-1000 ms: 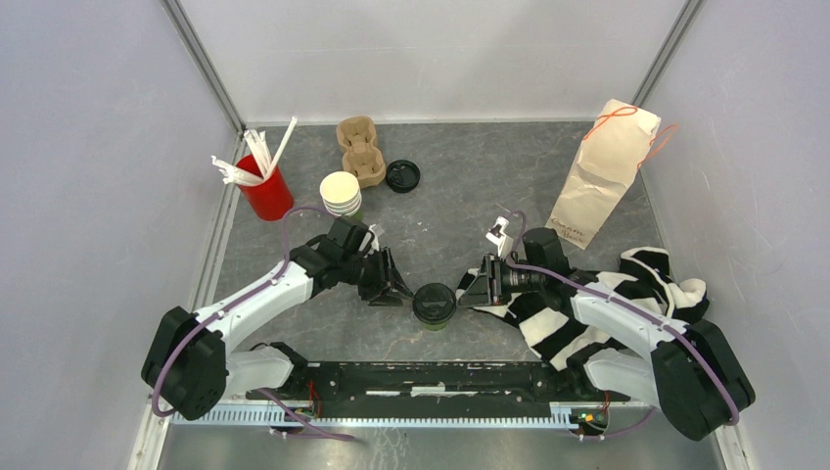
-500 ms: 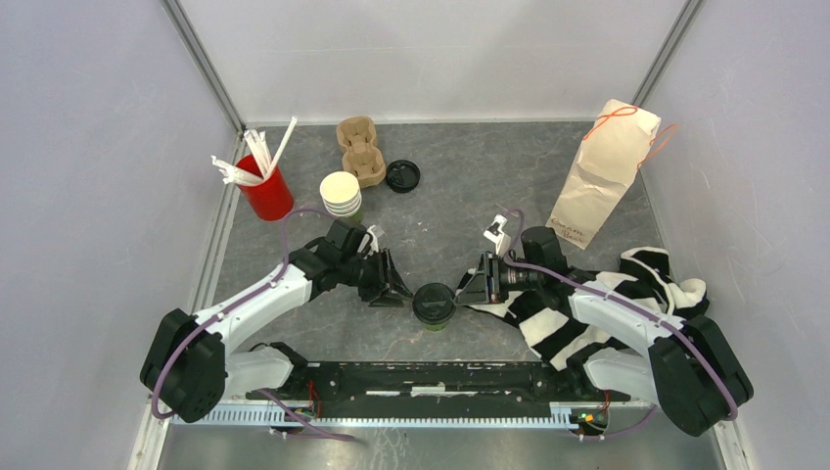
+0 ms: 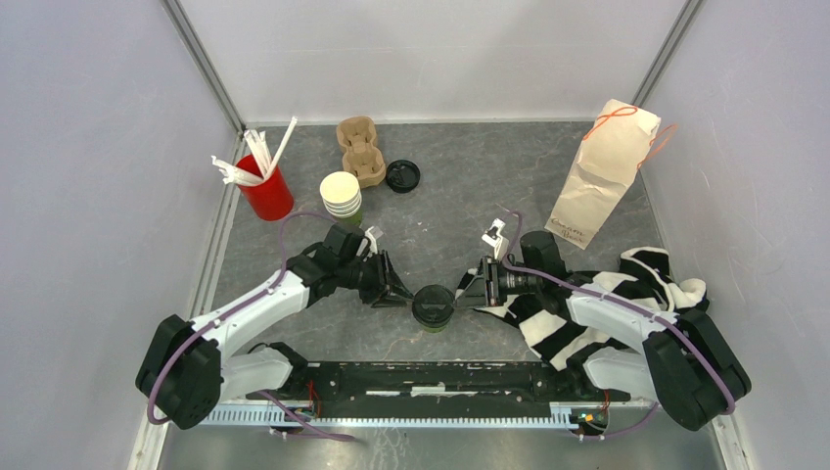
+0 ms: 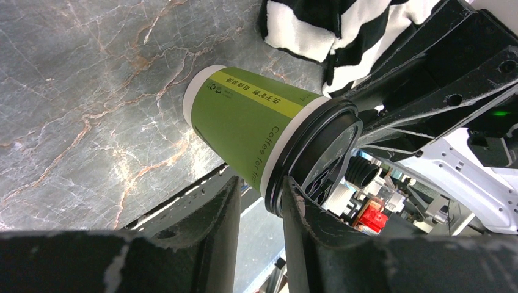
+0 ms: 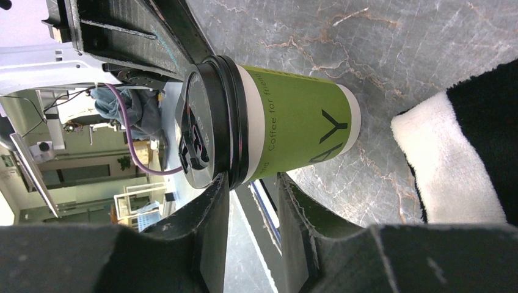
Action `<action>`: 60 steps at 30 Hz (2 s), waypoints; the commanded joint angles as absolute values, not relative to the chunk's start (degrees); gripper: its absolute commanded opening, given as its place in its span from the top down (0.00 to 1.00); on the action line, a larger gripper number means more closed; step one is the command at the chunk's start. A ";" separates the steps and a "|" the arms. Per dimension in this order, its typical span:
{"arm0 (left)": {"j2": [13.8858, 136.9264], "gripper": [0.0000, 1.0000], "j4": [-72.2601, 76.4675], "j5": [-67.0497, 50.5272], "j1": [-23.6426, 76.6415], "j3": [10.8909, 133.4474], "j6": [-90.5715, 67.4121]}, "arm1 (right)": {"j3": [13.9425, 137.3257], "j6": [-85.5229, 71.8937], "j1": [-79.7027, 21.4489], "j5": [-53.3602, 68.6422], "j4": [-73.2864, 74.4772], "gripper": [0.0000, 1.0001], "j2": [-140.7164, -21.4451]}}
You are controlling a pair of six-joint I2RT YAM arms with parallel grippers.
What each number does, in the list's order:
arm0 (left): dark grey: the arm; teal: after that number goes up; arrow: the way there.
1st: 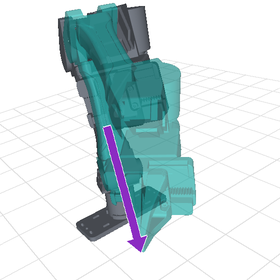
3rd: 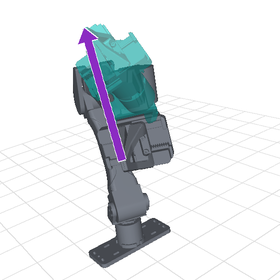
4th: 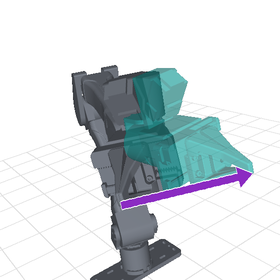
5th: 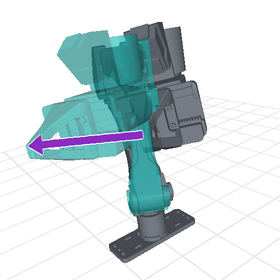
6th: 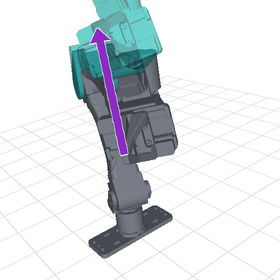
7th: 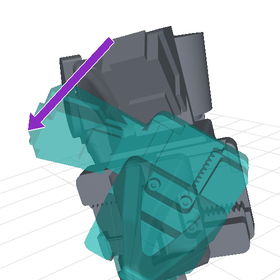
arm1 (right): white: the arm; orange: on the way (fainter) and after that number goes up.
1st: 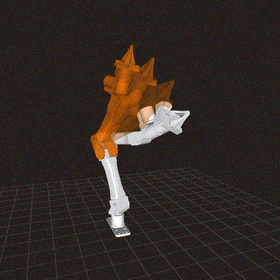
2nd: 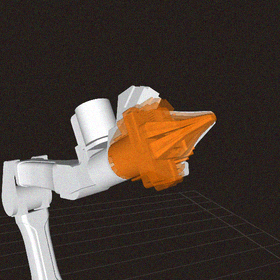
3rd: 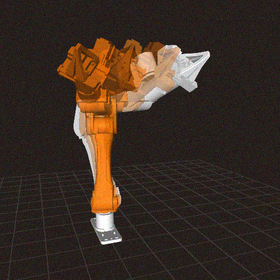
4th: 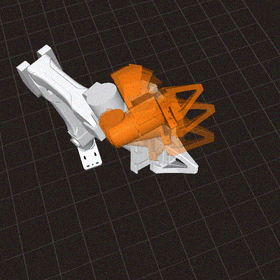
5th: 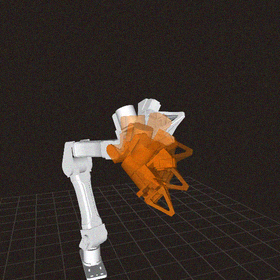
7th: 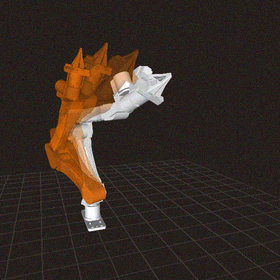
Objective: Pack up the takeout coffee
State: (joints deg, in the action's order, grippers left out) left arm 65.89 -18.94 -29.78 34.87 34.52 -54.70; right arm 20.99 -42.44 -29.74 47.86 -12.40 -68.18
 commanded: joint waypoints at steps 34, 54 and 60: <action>79.38 0.47 -26.90 -28.64 38.14 52.19 -46.36 | 31.84 -42.66 -33.86 44.71 -5.18 0.59 -67.39; 76.02 0.13 -39.60 -20.00 38.10 61.41 -37.77 | 27.71 -44.13 -36.80 39.54 -2.49 0.40 -58.60; 65.68 0.11 -40.99 -16.74 37.39 54.31 -44.54 | 24.91 -45.87 -33.64 41.08 -4.18 0.34 -55.92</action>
